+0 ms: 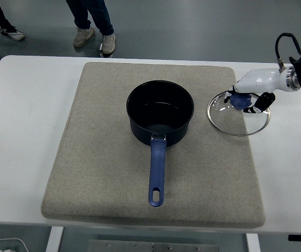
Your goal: Lift the pot lid and place it to the right of the pot.
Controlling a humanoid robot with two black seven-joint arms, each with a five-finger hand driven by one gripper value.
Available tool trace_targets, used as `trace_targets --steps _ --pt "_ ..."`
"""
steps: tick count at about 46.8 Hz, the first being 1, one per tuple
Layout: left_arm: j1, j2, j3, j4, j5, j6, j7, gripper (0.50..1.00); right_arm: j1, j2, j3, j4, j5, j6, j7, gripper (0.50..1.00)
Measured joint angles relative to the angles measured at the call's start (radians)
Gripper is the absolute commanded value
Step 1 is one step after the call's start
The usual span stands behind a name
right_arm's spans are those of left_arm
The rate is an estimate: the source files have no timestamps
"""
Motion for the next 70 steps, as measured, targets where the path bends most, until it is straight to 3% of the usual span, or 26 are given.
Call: trace_targets --steps 26,27,29,30,31,33,40,70 --pt "0.000 0.000 0.000 0.000 0.000 0.000 0.000 1.000 -0.013 0.010 0.014 0.000 0.016 -0.003 0.001 0.500" --pt "0.000 0.000 0.000 0.000 0.000 0.000 0.000 1.000 -0.014 0.010 0.014 -0.001 0.021 -0.003 0.001 0.533" --pt "0.000 0.000 0.000 0.000 0.000 0.000 0.000 1.000 -0.015 0.010 0.015 0.000 0.045 0.002 0.001 0.757" --pt "0.000 0.000 0.000 0.000 0.000 0.000 0.000 1.000 -0.015 0.010 0.015 0.000 0.057 0.006 0.001 0.821" --pt "0.000 0.000 0.000 0.000 0.000 0.000 0.000 1.000 -0.015 0.011 0.015 0.000 0.073 0.009 0.001 0.864" --pt "0.000 0.000 0.000 0.000 0.000 0.000 0.000 1.000 -0.015 0.012 0.015 0.001 0.094 0.018 0.001 0.901" --pt "0.000 0.000 0.000 0.000 0.000 0.000 0.000 1.000 -0.015 0.012 0.016 0.001 0.124 0.045 0.001 0.903" --pt "0.000 0.000 0.000 0.000 0.000 0.000 0.000 1.000 0.004 0.001 0.018 -0.022 0.128 0.035 0.000 0.903"
